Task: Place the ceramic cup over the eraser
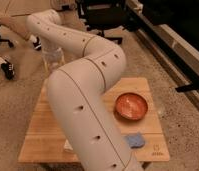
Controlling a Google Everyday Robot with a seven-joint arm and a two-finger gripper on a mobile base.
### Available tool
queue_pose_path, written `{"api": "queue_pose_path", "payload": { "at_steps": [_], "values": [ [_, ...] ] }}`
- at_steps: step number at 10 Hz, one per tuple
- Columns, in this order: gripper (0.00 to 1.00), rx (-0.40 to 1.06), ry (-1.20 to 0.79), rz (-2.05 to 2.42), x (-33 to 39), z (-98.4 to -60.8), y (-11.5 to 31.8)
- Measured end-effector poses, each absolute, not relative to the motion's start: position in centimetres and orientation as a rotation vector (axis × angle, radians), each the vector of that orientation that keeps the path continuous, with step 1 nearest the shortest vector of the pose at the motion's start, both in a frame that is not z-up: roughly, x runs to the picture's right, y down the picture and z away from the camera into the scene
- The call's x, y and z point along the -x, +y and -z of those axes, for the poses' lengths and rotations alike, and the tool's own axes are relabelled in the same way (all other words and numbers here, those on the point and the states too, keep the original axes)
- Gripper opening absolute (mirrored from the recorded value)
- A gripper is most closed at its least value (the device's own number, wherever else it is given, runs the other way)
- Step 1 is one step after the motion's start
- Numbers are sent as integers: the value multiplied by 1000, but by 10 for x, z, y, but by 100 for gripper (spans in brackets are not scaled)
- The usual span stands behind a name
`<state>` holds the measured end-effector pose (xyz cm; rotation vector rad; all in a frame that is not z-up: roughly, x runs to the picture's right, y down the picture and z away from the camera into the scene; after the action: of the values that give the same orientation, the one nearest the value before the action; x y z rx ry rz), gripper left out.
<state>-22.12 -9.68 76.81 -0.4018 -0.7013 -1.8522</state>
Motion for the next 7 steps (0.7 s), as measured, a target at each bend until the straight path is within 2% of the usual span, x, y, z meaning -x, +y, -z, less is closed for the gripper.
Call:
{"api": "queue_pose_path", "payload": {
  "at_steps": [7],
  "values": [
    [0, 384, -739, 1916, 258, -774, -91]
  ]
}}
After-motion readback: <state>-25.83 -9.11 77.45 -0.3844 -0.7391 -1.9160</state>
